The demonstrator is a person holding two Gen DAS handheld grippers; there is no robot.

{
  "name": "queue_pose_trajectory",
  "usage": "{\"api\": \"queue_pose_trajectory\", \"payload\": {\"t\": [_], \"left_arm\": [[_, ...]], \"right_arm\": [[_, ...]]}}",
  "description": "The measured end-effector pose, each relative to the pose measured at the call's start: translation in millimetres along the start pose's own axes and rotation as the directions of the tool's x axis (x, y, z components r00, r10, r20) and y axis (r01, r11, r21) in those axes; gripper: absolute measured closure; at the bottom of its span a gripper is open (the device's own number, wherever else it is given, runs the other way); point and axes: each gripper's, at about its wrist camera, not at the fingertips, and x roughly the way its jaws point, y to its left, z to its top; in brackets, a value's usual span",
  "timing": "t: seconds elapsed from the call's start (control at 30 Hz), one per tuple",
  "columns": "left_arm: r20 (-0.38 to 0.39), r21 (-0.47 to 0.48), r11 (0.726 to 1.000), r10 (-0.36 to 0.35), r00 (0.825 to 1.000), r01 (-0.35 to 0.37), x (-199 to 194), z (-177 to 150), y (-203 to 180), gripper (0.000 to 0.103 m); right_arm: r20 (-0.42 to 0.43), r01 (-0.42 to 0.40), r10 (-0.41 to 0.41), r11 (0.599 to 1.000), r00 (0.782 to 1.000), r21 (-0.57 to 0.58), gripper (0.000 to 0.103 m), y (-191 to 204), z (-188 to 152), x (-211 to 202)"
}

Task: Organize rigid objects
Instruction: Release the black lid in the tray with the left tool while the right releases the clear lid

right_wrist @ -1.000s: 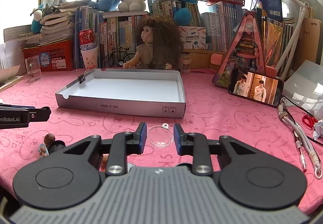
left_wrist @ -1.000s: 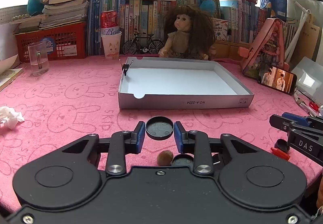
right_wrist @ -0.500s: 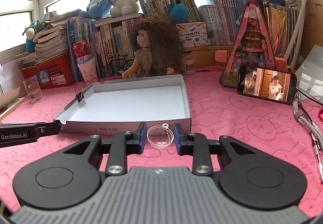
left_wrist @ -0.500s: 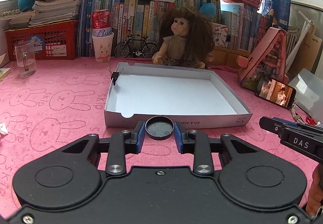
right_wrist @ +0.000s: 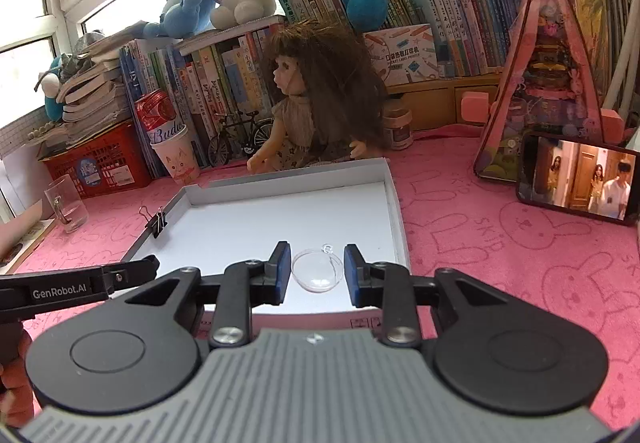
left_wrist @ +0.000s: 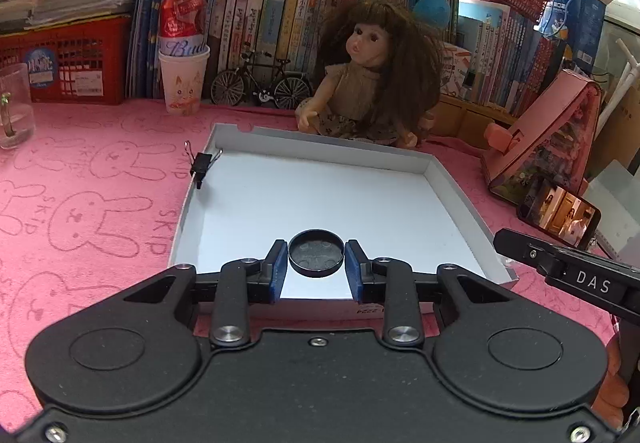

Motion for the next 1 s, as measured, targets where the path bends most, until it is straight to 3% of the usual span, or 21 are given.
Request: {"api": "queue_pose_trajectory", "payload": {"t": [0.13, 0.43, 1.0], "left_arm": [[-0.025, -0.014, 1.000, -0.005, 1.000, 0.004, 26, 11, -1, 0.074], [-0.071, 0.035, 0.999, -0.003, 0.997, 0.006, 64, 10, -11, 0.074], [-0.099, 0.050, 0.998, 0.031, 0.995, -0.026, 81, 1, -13, 0.074]], "right_arm": [[-0.054, -0.041, 0.044, 0.997, 0.998, 0.058, 0.070, -10, 13, 25], [-0.124, 0.009, -0.003, 0.999, 0.992, 0.047, 0.070, -14, 10, 67], [-0.174, 0.040, -0.042, 0.999, 0.984, -0.018, 0.069, -8, -2, 83]]}}
